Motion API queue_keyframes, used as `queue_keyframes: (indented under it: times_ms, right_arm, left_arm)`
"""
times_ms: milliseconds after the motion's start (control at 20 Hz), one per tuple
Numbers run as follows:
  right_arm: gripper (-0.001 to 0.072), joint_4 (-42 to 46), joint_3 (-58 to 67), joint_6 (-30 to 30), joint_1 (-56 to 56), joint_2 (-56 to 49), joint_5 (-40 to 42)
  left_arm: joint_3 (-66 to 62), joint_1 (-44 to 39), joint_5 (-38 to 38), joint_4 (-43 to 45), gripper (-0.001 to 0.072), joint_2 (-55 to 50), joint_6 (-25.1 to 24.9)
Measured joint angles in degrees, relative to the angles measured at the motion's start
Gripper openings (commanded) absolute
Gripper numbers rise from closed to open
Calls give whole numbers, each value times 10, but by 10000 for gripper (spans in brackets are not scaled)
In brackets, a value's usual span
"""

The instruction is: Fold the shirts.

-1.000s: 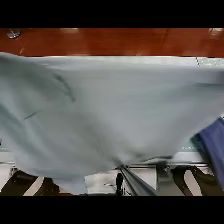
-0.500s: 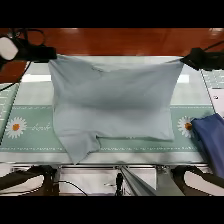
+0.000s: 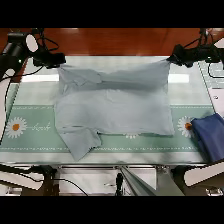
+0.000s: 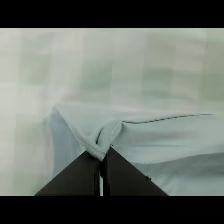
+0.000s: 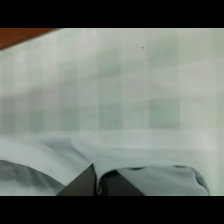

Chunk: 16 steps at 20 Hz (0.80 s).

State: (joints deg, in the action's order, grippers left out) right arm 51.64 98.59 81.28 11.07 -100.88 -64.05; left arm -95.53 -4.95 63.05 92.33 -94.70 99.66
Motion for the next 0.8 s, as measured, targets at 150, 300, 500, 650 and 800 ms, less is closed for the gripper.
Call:
queue_keyframes:
  times_ms: [150, 300, 500, 650, 800]
  right_arm:
    - [19, 24, 13, -9, 9, -9, -75]
    - [19, 88, 8, -11, 14, -12, -132]
    - [19, 140, -40, -7, 15, -14, -153]
    - [477, 132, -76, -4, 15, -21, -146]
    - [624, 97, -87, -5, 16, -26, -145]
  left_arm:
    - [-1, 16, 52, -7, 36, 0, -34]
    - [30, 21, 82, -46, 36, -2, -59]
    - [97, 19, 91, -74, 37, -4, -74]
    - [131, 19, 104, -81, 333, -4, -78]
    - [135, 19, 132, -83, 702, -4, -78]
